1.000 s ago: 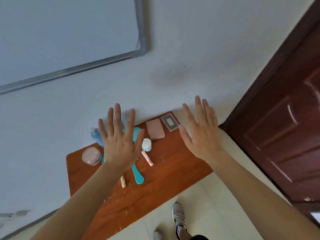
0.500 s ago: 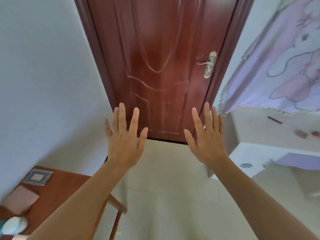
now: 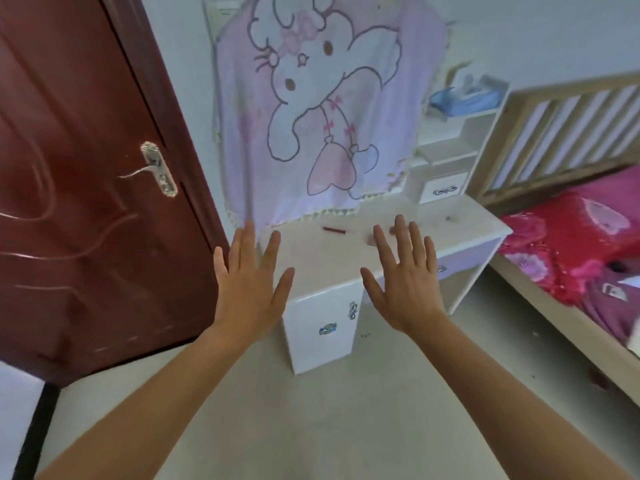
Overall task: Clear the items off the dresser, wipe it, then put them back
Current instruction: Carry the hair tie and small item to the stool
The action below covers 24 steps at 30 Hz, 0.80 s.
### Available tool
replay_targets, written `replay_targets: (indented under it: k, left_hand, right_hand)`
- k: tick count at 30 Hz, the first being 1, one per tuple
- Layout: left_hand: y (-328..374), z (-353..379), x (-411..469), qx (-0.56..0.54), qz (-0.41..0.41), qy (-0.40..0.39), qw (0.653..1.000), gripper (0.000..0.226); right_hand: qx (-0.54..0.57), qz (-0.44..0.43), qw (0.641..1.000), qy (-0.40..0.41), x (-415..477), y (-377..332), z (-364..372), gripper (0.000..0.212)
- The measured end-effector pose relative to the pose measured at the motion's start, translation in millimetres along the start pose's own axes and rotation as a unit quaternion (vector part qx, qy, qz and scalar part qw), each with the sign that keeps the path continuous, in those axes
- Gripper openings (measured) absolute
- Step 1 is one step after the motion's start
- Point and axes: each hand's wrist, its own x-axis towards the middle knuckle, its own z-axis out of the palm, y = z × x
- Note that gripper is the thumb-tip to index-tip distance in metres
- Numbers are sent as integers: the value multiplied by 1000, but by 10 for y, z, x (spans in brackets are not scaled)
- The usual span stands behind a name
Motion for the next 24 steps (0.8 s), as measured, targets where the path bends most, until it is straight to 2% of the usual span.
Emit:
replay_targets:
  k: [5, 11, 15, 19, 24]
  left_hand:
    - [518, 513, 687, -15, 67, -29, 997, 62]
    - [678, 1486, 1600, -16, 135, -124, 983, 68]
    - [694, 2005, 2431, 8, 151, -180, 972, 67]
    - [754, 2368, 3241, 11, 181, -204, 962, 66]
    - [991, 2799, 3781, -12, 177, -253, 951, 67]
  right_hand:
    - [-21, 61, 997, -44, 340, 761, 366, 74]
    - [-34, 122, 982, -138, 874, 1393, 1075, 78]
    - [-37, 168, 967, -189, 1452, 1734, 1316, 78]
    - [-34, 180, 961, -207, 1999, 2034, 1483, 78]
    - [2, 205, 952, -228, 2240, 2266, 1852, 78]
